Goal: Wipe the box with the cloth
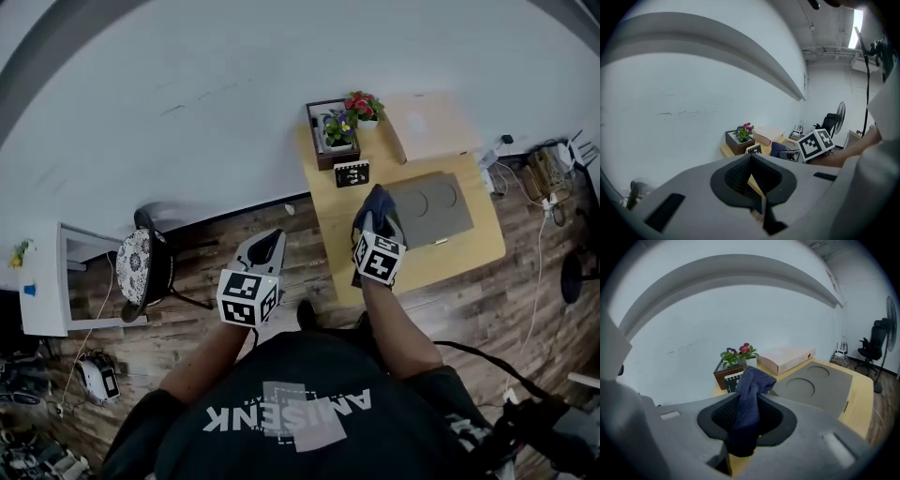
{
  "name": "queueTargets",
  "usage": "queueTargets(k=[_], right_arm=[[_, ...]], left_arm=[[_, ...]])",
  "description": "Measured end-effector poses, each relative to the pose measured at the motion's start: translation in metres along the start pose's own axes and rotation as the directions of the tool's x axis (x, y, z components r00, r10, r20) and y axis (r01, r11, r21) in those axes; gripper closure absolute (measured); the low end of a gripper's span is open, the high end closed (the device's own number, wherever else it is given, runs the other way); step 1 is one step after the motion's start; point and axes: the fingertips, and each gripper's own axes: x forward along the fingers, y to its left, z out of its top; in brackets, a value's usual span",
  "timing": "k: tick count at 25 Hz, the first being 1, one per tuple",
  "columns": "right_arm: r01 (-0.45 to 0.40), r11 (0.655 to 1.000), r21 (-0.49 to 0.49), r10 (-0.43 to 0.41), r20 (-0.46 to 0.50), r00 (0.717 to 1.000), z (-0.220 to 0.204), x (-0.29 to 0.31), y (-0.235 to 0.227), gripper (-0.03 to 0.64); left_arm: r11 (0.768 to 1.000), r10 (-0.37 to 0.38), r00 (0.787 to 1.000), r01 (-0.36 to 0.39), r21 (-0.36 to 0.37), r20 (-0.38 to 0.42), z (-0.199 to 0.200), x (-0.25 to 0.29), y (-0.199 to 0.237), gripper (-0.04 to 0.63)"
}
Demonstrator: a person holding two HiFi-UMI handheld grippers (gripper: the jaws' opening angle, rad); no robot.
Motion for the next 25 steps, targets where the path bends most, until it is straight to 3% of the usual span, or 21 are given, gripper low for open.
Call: queueTargets(k=[5,9,12,18,25], right_arm=[[0.121,0.992,0.038,-0.121,-0.011,0.993,-0.012,0.036,-0.005,0.52],[0.186,0.982,-0.018,-0.186,-0.013,0.983,-0.014,0.061,-0.009,0.52],[0.222,0.975,-0.002,-0.222,-0.02,0.975,-0.015,0.075,-0.016,0.52],[0.253,0.967,0.005,-0.252,-0.054,0.966,-0.023,0.08,-0.027,0.52],[0.261,0.965,0.021,-0.258,-0.084,0.962,-0.04,0.071,-0.031,0.52]], left_arm=[[1.0,0.005,1.0,-0.005,0.007,-0.014,-0.008,-0.003,0.038,0.595],[1.0,0.003,0.999,-0.002,0.025,-0.038,-0.014,-0.008,0.051,0.595],[1.0,0.001,0.999,0.0,0.019,-0.051,-0.019,-0.01,0.058,0.595],[1.0,-0.009,0.996,0.009,0.002,-0.09,-0.032,-0.01,0.063,0.595],[0.997,-0.04,0.994,0.047,0.061,-0.1,-0.033,0.004,0.057,0.595]])
